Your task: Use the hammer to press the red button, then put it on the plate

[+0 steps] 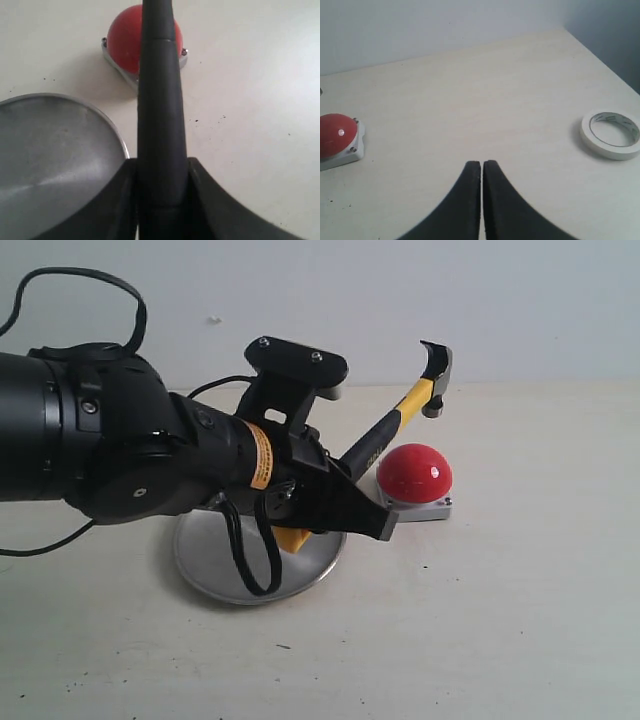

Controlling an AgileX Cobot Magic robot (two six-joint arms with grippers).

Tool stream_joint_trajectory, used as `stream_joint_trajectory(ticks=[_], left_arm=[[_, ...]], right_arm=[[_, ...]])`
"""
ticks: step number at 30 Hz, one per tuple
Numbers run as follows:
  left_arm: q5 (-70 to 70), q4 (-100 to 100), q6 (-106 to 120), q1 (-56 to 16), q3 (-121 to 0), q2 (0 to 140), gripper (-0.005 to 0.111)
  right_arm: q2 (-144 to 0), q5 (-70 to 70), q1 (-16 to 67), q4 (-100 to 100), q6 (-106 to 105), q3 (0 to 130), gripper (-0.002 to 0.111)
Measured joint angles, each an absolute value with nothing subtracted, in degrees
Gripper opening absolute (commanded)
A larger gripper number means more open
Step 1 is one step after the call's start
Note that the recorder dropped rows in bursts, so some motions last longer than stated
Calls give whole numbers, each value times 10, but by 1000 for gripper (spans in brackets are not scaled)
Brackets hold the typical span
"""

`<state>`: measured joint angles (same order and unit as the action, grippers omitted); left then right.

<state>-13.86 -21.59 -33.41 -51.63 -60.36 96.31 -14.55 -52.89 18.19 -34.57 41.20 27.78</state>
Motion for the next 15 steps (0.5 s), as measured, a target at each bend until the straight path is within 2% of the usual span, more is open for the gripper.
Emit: stream_joint_trajectory(ticks=[15], left_arm=[[-134,-219,-346,-516,-587,976,0]], right_arm=[[-145,-485,182,-290,406,267,3]])
